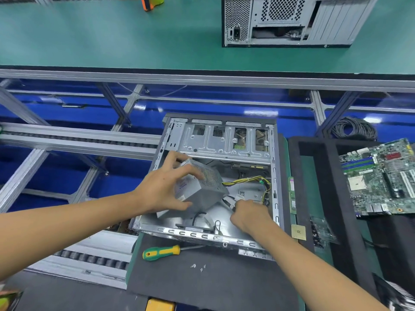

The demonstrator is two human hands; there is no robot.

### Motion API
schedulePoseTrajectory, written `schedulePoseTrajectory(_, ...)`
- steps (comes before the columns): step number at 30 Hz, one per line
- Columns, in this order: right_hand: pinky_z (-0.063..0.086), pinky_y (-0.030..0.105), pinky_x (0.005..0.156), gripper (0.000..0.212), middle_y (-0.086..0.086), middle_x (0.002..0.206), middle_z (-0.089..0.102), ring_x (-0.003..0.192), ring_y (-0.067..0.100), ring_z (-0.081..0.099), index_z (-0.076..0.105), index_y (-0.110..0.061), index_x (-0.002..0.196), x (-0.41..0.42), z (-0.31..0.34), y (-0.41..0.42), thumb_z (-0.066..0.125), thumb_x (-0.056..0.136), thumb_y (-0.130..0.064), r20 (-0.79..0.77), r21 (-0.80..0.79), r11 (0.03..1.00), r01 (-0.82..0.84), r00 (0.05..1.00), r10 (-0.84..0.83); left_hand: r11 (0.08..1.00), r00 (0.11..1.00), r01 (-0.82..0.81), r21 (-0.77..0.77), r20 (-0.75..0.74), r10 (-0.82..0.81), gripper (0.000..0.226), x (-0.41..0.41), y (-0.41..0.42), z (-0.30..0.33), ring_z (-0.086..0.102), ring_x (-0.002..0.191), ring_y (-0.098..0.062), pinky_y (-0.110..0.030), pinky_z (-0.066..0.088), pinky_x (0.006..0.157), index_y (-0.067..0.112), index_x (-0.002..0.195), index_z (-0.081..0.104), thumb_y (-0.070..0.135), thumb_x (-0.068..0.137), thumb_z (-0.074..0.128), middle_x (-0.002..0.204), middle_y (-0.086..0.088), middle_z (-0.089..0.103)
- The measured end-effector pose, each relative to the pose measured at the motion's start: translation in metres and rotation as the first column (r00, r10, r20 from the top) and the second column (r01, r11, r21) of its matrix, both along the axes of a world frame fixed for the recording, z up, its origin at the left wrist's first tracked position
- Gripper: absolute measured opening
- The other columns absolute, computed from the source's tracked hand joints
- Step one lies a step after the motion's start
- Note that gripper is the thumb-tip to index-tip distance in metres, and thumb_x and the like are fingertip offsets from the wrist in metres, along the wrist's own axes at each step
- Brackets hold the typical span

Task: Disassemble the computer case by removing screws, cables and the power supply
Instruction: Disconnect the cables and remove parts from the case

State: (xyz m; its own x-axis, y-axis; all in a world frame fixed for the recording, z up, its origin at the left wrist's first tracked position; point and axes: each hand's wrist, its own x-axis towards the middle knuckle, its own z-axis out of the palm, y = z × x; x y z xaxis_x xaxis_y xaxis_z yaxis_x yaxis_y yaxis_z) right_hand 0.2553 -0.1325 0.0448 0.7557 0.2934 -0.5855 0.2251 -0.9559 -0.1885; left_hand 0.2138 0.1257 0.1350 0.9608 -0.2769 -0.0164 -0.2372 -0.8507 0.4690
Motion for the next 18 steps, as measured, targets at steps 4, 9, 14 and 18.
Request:
schedulePoseTrajectory(4, 0.039, 0.039, 0.078, 0.034, 0.011, 0.119, 0.064, 0.106, 0.034, 0.062, 0.059, -0.014, 0.119, -0.001, -0.004, 0.001, 0.043, 0.090, -0.022, -0.018, -0.053, 0.997, -0.054, 0.998, 0.053, 0.999, 0.999, 0.010, 0.048, 0.049, -0.012, 0.069, 0.003, -0.014, 0.022, 0.050, 0.114, -0.001, -0.029, 0.053, 0.062, 0.068, 0.121, 0.051, 0.050, 0.062, 0.083, 0.142, 0.024, 0.029)
schedulePoseTrajectory(9, 0.042, 0.041, 0.081, 0.035, 0.011, 0.118, 0.064, 0.104, 0.035, 0.062, 0.059, -0.015, 0.118, -0.002, -0.006, 0.000, 0.042, 0.089, -0.024, -0.030, -0.044, 0.996, -0.077, 0.997, 0.075, 0.985, 0.997, 0.066, 0.158, 0.038, -0.073, 0.073, 0.016, -0.019, 0.070, 0.053, 0.116, -0.005, -0.027, 0.048, 0.063, 0.075, 0.126, 0.045, 0.057, 0.065, 0.080, 0.150, 0.020, 0.030)
schedulePoseTrajectory(14, 0.042, 0.043, 0.081, 0.038, 0.012, 0.122, 0.064, 0.107, 0.035, 0.060, 0.059, -0.015, 0.123, -0.003, -0.006, 0.000, 0.041, 0.091, -0.027, -0.050, -0.062, 0.991, -0.119, 0.992, 0.116, 0.981, 0.997, 0.064, 0.186, 0.019, -0.069, 0.072, 0.012, -0.004, 0.121, 0.053, 0.118, -0.003, -0.037, 0.053, 0.075, 0.080, 0.125, 0.044, 0.068, 0.062, 0.075, 0.150, 0.024, 0.030)
schedulePoseTrajectory(18, 0.042, 0.039, 0.076, 0.030, 0.009, 0.113, 0.067, 0.093, 0.030, 0.059, 0.063, -0.016, 0.111, -0.005, -0.002, 0.002, 0.044, 0.091, -0.027, -0.076, -0.040, 0.982, -0.183, 0.981, 0.179, 0.969, 0.998, 0.039, 0.245, 0.040, -0.051, 0.069, -0.003, 0.014, 0.148, 0.049, 0.120, -0.001, -0.036, 0.045, 0.070, 0.084, 0.122, 0.041, 0.075, 0.058, 0.064, 0.147, 0.029, 0.030)
